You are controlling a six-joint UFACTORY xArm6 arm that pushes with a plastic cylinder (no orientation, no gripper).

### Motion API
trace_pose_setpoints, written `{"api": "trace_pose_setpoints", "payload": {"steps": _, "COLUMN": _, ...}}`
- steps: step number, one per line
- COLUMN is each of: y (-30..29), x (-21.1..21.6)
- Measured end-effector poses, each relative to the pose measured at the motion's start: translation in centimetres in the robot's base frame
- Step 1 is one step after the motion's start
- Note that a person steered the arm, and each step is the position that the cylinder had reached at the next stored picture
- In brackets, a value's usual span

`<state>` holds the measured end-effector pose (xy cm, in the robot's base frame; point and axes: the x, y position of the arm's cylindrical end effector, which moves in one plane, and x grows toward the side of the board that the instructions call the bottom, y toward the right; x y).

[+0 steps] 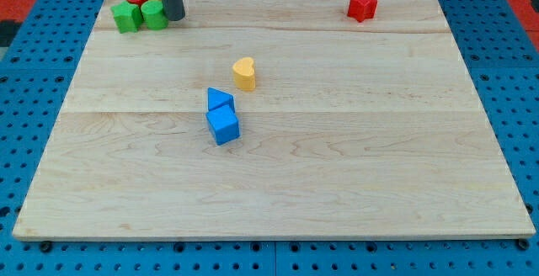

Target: Keep the yellow heart vertically above the blue triangle

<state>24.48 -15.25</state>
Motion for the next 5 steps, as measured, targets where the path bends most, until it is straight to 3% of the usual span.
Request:
{"api": "trace_pose_setpoints", "payload": {"steps": 1, "y": 7.0, "x": 4.3}}
{"api": "trace_pose_setpoints", "payload": {"steps": 2, "y": 15.5, "x": 5.6}}
{"api": "trace_pose_setpoints", "payload": {"steps": 3, "y": 20.8, "x": 11.6}}
{"api": "trace_pose_setpoints", "payload": {"steps": 4, "y": 21.8, "x": 15.9}}
{"api": "trace_pose_setpoints", "payload": {"steps": 5, "y": 17.5, "x": 16.4}}
